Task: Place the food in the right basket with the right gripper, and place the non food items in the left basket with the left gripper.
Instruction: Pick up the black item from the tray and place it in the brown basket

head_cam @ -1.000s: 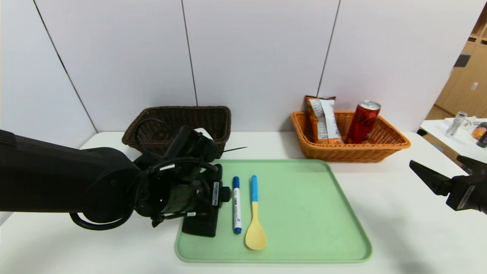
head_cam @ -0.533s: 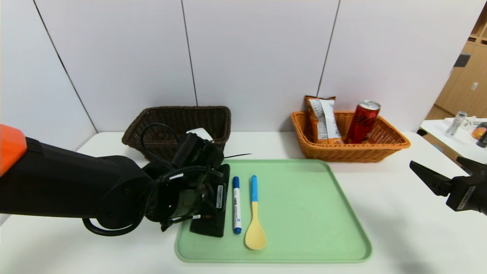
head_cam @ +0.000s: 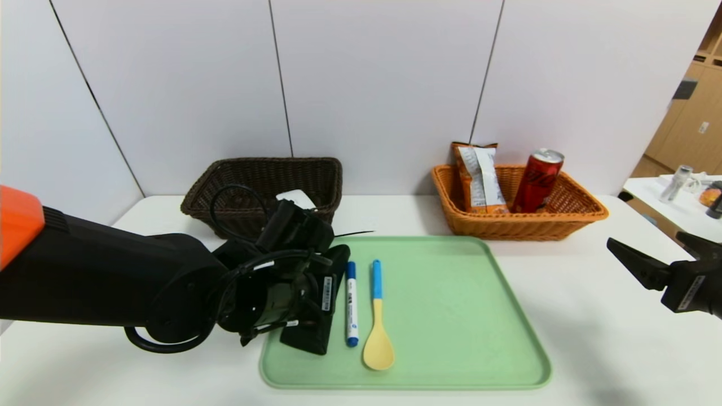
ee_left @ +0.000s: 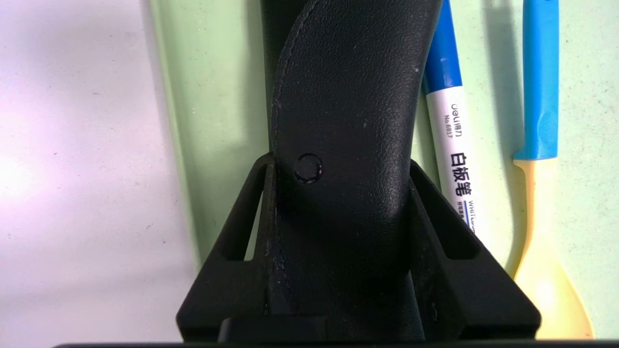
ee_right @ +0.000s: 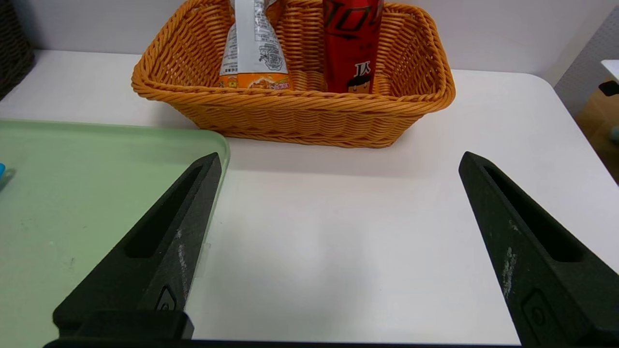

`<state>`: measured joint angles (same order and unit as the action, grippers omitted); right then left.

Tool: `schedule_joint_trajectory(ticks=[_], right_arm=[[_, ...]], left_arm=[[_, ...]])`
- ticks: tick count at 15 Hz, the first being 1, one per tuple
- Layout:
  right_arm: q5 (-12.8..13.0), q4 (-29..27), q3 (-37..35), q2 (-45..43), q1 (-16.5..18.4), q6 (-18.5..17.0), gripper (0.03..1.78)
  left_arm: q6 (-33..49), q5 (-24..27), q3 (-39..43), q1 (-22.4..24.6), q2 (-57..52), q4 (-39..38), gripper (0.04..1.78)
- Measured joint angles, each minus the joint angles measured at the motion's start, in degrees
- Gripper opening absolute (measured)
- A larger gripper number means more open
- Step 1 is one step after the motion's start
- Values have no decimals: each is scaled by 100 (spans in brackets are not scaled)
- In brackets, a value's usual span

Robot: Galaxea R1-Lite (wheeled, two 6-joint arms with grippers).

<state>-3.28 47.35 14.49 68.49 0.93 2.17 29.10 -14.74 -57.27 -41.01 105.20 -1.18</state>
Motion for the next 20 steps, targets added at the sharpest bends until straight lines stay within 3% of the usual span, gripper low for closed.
schedule_joint_trajectory(ticks=[5,7,8,9,17,20], right_arm=[[0,-2,-6,12,0,-9,169],[0,-20,-6,20,0,-13,169],[-2,-33,-6,23,1,-17,169],[-2,-35,-13,28,1,-17,169],[-49,-41,-17,83,0,-9,169],[-49,-24,-63,83,0,-9,169]], left_arm=[[-22,-140,-33,-5,-77,-29,73],[-226,-172,-44,-5,-240,-254,44],[-324,-177,-44,-5,-361,-378,11],[-394,-174,-41,-5,-492,-441,6],[-1100,-163,-256,68,-1668,-599,6],[-1766,-105,-616,681,-1792,-1000,6]])
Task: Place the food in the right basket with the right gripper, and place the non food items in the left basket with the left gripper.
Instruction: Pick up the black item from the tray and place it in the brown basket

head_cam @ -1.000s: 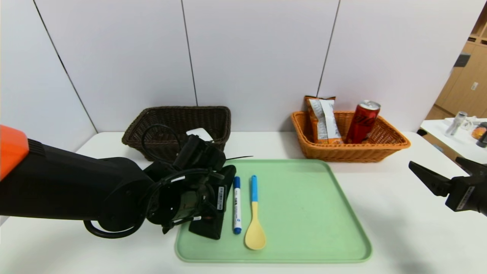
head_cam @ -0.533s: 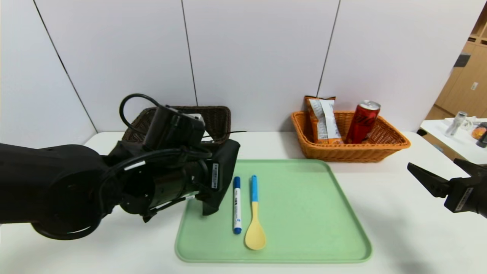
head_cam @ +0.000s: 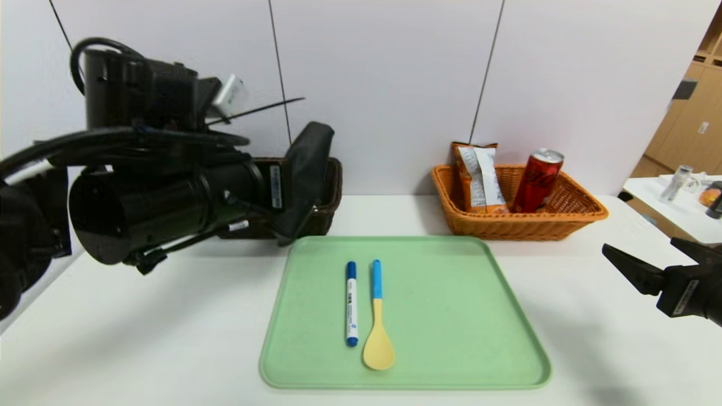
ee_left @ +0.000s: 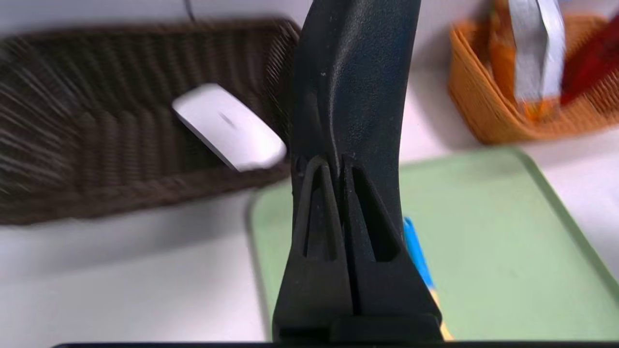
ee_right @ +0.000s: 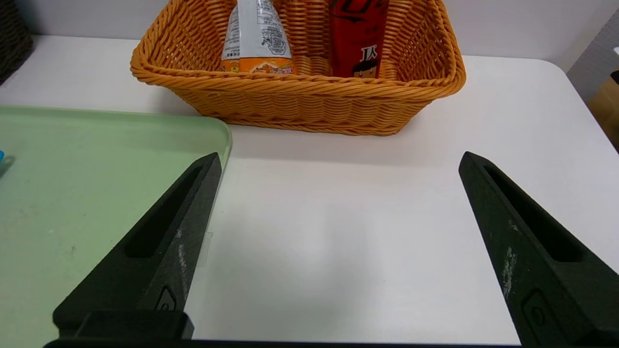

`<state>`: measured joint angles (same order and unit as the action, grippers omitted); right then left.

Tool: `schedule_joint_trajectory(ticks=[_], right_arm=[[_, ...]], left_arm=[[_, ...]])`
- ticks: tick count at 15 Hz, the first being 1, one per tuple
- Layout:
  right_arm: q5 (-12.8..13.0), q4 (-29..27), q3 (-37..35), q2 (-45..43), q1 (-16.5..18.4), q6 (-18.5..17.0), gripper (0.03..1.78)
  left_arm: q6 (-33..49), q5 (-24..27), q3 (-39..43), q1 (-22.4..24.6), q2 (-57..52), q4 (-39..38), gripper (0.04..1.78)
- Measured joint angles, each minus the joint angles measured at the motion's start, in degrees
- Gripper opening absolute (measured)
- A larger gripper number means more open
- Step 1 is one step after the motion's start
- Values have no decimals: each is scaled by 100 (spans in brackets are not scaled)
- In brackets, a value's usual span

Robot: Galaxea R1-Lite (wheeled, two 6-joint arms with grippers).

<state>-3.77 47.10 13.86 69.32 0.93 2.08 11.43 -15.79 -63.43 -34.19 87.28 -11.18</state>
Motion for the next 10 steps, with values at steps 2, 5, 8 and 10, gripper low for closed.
schedule_joint_trajectory(ticks=[2,5,8,10], right_arm=[[-44,22,-20,-5,-5,-2,169],[-89,46,-22,-7,-5,-13,169],[-141,77,6,-9,0,-18,169],[-144,79,24,-24,-5,-41,169]], left_arm=[[-588,232,-171,551,48,-356,6],[-896,542,-305,1182,360,-1024,6],[-898,568,-302,1541,789,-1425,6],[-887,568,-263,1710,1075,-1477,6]])
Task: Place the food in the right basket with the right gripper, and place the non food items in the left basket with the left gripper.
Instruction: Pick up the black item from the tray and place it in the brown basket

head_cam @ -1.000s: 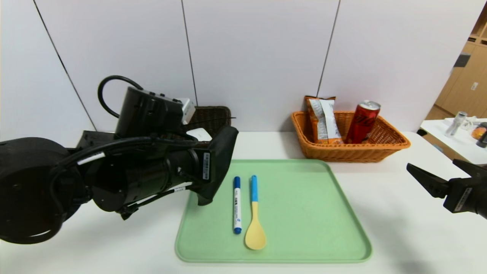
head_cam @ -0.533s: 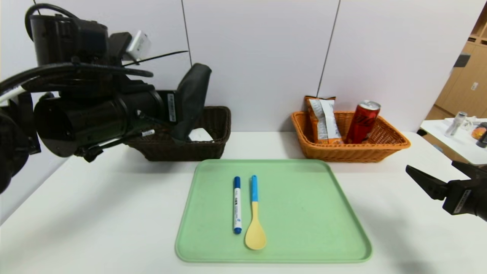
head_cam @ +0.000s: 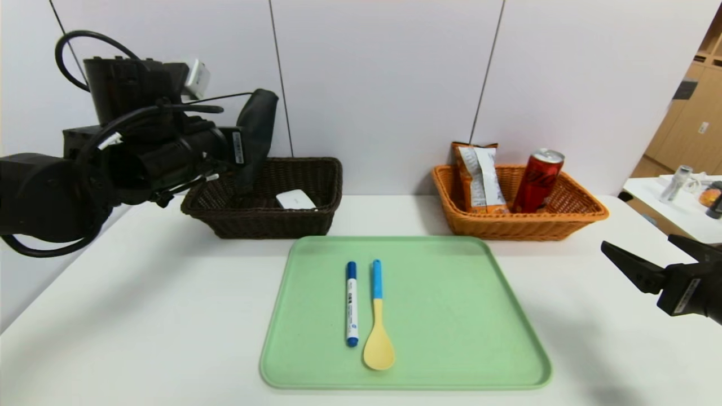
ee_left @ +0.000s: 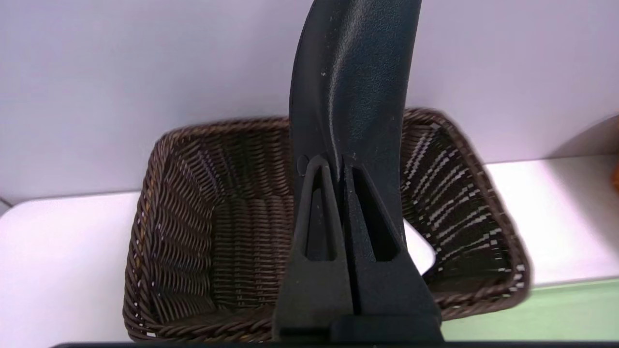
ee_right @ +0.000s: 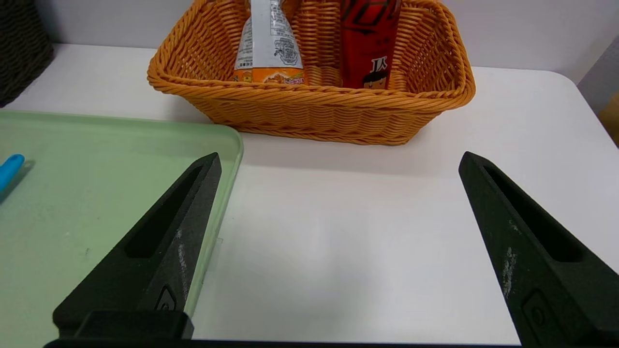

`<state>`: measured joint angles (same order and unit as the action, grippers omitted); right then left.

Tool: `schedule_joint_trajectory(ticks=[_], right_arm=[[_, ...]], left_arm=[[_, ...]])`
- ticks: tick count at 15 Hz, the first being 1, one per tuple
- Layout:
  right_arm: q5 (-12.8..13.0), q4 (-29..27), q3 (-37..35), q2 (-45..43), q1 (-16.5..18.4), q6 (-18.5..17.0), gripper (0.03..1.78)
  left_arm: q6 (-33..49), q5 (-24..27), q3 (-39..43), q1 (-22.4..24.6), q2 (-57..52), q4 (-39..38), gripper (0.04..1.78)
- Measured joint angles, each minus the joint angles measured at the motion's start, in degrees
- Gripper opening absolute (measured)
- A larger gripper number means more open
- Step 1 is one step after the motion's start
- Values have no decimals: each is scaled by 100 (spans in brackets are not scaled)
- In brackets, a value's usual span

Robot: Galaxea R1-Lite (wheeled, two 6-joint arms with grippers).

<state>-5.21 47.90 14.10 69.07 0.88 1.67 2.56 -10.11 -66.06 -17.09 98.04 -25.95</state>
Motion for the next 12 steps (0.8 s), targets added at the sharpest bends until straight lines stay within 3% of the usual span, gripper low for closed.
schedule_joint_trajectory(ticks=[6,12], right_arm=[[-2,-5,-13,-28,6,-57,169],[0,-2,-39,-35,9,-60,169]], left_arm=[[16,-12,0,436,786,-664,6],[24,-2,-50,747,1136,-740,6]])
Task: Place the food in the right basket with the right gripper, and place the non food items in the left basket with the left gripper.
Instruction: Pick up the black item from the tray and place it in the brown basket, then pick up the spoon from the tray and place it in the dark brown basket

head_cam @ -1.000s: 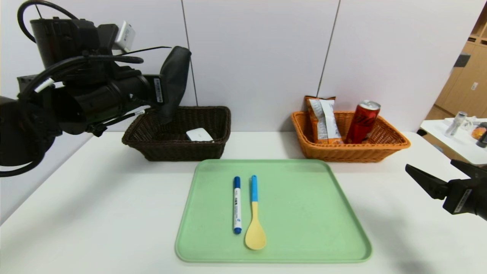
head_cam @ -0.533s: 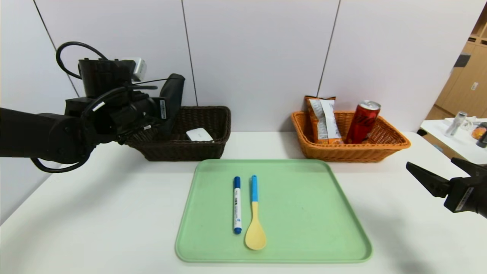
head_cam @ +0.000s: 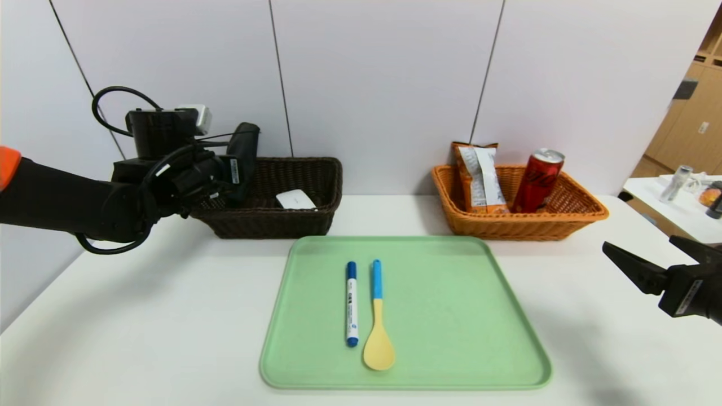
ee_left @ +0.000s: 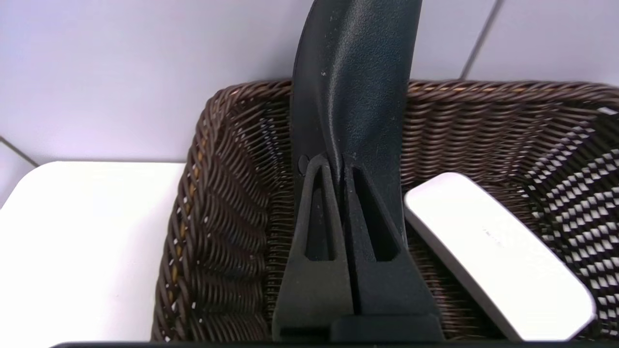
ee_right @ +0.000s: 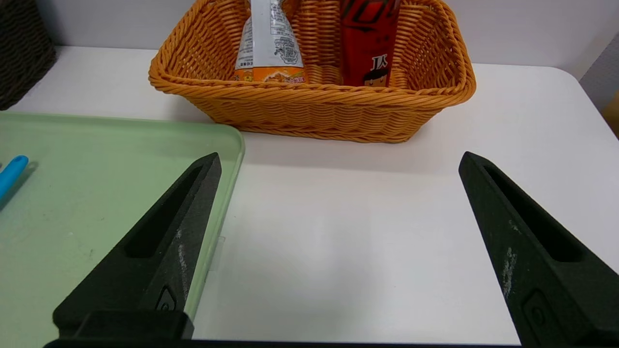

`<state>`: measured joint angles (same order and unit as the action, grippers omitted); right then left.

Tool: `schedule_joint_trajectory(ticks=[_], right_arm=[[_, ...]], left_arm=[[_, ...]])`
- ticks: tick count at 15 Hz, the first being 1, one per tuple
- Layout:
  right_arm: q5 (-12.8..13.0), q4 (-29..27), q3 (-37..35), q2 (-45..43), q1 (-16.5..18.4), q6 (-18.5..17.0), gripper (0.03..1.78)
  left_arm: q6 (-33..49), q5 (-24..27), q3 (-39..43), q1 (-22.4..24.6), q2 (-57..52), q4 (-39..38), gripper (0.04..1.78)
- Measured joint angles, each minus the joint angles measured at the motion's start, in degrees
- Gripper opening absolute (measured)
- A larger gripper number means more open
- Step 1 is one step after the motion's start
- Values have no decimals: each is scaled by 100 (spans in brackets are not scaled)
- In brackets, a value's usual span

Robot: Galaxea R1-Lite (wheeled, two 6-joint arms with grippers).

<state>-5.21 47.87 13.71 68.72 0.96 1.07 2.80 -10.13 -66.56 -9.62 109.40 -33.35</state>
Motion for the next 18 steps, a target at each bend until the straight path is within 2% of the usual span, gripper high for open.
schedule_joint_trajectory(ticks=[3,5,7,9,12,14,18], right_arm=[[-5,102,-35,2,0,-28,169],[-9,105,-49,5,0,-67,169],[-6,105,-52,10,0,-69,169],[-9,105,-52,13,0,-72,169],[-9,99,-49,18,0,-74,169],[-11,99,-51,24,7,-77,169],[-17,96,-41,49,7,-59,169]], left_arm=[[2,0,-4,44,59,-2,6],[20,-9,-9,48,72,-118,43],[11,10,0,48,91,-553,73],[0,13,9,52,101,-746,96],[129,129,-22,-51,-133,-580,119],[490,200,-89,-474,-494,-82,131],[1182,62,-91,-1703,-1196,1225,147]])
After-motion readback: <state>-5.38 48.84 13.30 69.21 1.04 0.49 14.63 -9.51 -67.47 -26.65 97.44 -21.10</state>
